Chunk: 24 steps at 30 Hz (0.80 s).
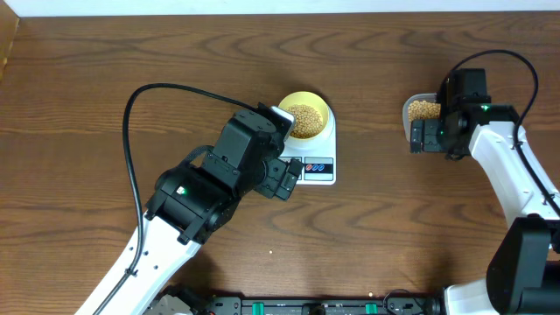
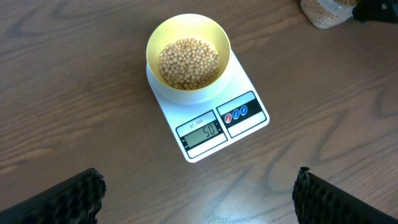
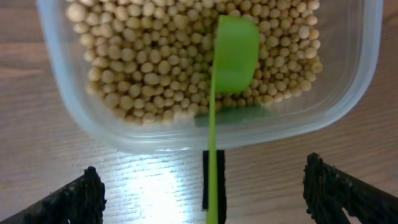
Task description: Scoop item into bowl and weigh 50g on scale
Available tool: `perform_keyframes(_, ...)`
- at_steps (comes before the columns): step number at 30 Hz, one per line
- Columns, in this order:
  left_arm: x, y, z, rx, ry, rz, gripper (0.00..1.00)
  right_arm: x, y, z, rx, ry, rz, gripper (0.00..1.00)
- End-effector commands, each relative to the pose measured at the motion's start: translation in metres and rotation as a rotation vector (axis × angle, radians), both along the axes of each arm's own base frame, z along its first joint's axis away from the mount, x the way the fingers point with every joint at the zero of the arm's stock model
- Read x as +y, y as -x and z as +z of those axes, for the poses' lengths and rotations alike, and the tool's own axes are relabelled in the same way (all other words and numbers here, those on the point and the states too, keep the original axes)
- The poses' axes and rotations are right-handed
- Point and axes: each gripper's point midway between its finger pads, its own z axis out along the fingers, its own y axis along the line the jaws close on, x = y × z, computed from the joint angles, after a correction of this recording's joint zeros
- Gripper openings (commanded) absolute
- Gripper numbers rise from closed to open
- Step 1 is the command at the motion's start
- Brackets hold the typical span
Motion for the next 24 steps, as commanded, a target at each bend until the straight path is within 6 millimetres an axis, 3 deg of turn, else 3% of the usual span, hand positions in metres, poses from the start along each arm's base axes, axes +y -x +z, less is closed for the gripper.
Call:
perform_keyframes(1, 0.001, -0.003, 0.003, -0.004, 0.007, 0.022, 0.99, -0.001, -0.021, 0.053, -0.14, -0.004, 0.036, 0.99)
perform_keyframes(4, 0.001, -0.003, 0.003, -0.004, 0.007, 0.022, 0.99, 0.0, -0.021, 0.091, -0.224, -0.002, 0.037, 0.99)
perform_keyframes(8, 0.001, -0.003, 0.003, -0.004, 0.007, 0.022, 0.99, 0.0, 0.0, 0.134, -0.305, 0.001, 0.037, 0.99)
perform_keyframes(15, 0.001, -0.003, 0.003, -0.004, 0.007, 0.022, 0.99, 0.001, 0.087, 0.193, -0.404, -0.012, 0.003, 0.99)
perform_keyframes(20, 0.001, -0.003, 0.003, -0.004, 0.007, 0.022, 0.99, 0.01, 0.152, 0.222, -0.548, -0.02, 0.04, 0.99)
perform_keyframes(24, 0.001, -0.003, 0.003, -0.004, 0.007, 0.022, 0.99, 0.015, 0.186, 0.212, -0.639, -0.047, 0.045, 0.99)
